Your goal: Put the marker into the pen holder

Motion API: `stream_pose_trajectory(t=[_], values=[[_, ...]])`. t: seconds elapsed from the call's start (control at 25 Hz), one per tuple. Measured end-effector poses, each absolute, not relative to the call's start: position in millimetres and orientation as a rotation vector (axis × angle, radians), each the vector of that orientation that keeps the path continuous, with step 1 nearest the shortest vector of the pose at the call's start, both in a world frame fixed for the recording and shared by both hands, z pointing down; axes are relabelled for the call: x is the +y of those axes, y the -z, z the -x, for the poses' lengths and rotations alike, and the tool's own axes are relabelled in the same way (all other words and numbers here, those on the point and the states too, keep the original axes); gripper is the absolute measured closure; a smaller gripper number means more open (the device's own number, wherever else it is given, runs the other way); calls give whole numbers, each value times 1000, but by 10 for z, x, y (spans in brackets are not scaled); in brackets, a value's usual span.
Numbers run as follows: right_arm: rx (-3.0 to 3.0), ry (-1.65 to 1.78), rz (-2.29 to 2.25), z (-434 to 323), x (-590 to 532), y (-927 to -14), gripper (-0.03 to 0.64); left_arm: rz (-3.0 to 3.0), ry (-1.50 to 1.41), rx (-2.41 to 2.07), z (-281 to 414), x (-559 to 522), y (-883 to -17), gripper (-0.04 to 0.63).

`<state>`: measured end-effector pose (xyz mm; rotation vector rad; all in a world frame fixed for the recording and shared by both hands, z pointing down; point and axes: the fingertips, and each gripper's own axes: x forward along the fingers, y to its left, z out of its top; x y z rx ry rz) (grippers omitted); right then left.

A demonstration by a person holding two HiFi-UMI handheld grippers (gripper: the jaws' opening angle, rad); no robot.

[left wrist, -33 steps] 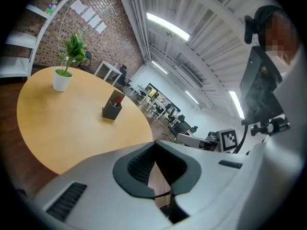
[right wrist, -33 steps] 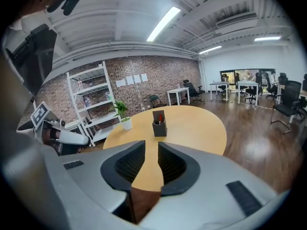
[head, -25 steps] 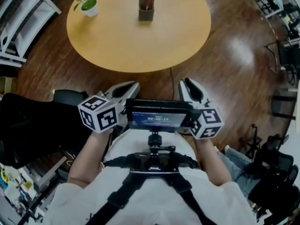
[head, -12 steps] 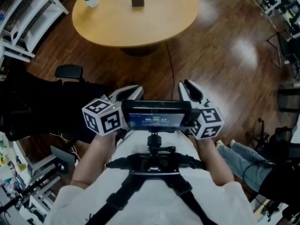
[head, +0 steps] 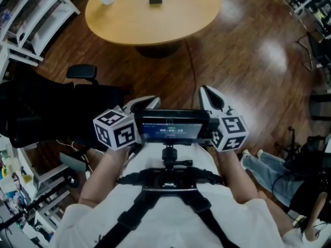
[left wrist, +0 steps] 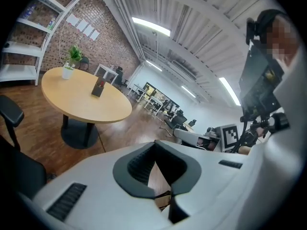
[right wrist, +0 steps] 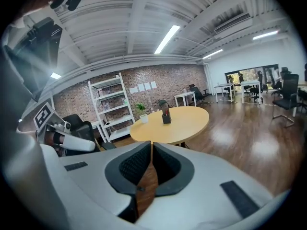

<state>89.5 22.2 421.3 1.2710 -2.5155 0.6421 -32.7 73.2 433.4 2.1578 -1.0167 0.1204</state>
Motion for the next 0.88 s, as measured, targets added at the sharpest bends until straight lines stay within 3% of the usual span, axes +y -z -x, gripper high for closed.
stream_pose_trajectory(t=[0.88], values=[[-2486,-674,-1211,-530,650,-4261,624,-2178,-116,-962,586,1022,-4337,600]])
